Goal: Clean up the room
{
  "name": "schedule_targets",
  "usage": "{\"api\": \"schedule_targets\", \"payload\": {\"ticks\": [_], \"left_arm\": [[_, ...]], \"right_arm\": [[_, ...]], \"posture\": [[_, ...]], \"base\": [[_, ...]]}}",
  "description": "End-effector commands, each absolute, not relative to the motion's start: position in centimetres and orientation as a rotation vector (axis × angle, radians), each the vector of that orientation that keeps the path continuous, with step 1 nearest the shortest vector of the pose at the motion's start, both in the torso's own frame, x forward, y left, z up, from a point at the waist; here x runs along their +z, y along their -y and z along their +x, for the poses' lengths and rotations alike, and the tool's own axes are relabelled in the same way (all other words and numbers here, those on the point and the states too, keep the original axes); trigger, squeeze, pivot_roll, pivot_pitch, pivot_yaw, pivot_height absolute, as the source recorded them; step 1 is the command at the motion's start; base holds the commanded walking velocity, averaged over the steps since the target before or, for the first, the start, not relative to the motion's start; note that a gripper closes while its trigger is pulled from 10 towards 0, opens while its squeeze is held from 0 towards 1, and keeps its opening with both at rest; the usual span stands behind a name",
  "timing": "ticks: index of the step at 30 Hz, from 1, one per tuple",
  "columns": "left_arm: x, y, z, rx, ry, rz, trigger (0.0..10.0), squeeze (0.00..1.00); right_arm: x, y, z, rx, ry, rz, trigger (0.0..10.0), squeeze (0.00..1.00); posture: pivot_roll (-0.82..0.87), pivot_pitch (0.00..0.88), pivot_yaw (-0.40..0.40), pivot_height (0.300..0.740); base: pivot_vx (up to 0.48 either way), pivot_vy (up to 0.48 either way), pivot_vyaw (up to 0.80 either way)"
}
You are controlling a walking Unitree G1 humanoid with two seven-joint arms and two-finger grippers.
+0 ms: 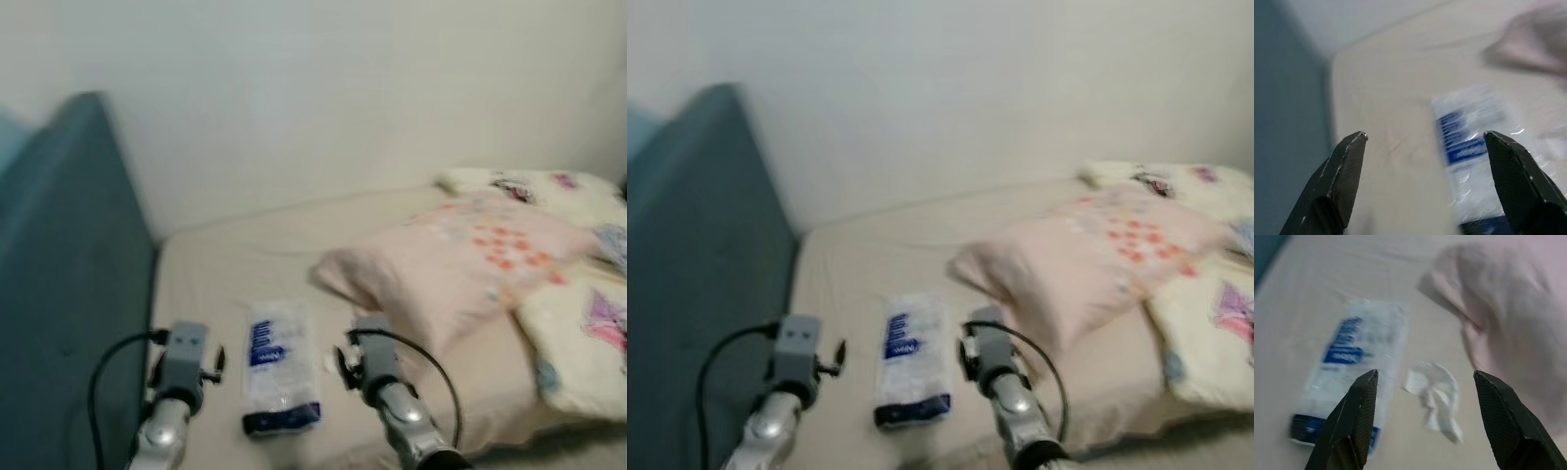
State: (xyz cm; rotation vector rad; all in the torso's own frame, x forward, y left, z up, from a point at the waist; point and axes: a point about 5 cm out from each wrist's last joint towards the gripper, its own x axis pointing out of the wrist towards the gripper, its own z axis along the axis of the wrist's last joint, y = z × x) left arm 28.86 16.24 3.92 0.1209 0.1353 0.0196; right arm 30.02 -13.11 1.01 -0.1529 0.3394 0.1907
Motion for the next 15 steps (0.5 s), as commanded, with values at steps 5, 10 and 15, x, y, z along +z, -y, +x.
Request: {"api": "schedule_targets", "payload": {"ticks": [5,10,15], "left_arm": [[3.23,-16.78,28.24,0.038,-0.16,0.123,10.0,0.0],[3.24,-16.78,28.22,0.041,-0.159,0.116,10.0,0.0],[3.29,-16.82,28.21,0.046,-0.155,0.115,10.0,0.0]], "right_arm": [[0.83,12.96,29.86,0.192,-0.348,-0.144,10.0,0.0],[0.87,12.92,29.9,0.194,-0.346,-0.143,10.0,0.0],[0.87,12.91,29.9,0.195,-0.346,-0.142,10.0,0.0]], "posture": [[0.01,0.005,0.001,0.74],[0.01,0.006,-0.002,0.74],[0.01,0.009,-0.003,0.74]], "base": [[0.0,0.0,0.0],[0.0,0.0,0.0],[0.0,0.0,0.0]]}}
